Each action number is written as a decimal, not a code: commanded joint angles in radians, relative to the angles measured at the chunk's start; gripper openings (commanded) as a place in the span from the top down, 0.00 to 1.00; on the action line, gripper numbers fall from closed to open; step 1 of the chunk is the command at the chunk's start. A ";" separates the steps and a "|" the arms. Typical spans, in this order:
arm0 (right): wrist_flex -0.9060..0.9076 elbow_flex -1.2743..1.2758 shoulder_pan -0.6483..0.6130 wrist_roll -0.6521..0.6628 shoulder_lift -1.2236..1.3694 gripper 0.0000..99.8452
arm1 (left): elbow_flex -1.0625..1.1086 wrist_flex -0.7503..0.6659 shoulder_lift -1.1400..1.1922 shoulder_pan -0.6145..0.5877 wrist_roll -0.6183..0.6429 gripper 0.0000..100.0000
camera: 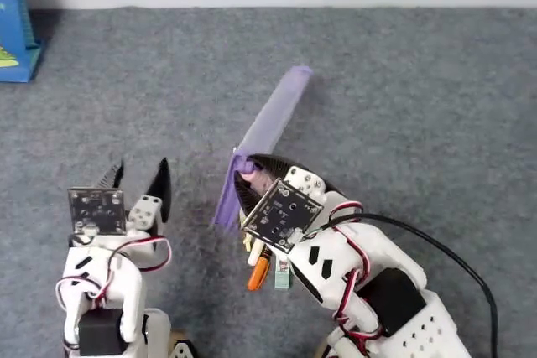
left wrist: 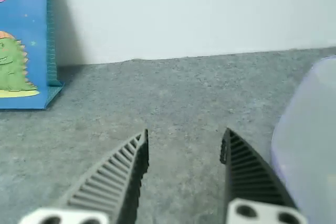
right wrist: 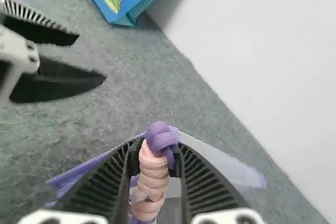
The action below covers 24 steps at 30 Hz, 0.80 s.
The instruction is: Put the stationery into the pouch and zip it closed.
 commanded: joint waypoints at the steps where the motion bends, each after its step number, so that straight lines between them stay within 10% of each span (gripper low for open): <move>1: -0.097 -0.014 -0.007 0.009 0.025 0.99 | -0.012 0.064 -0.009 0.127 0.012 0.79; 11: -0.188 -0.015 -0.090 -0.094 0.136 0.99 | -0.015 0.144 -0.011 0.462 0.017 0.79; 24: -0.111 -0.012 -0.048 -0.095 0.145 0.99 | -0.312 0.411 -0.011 0.141 -0.026 0.79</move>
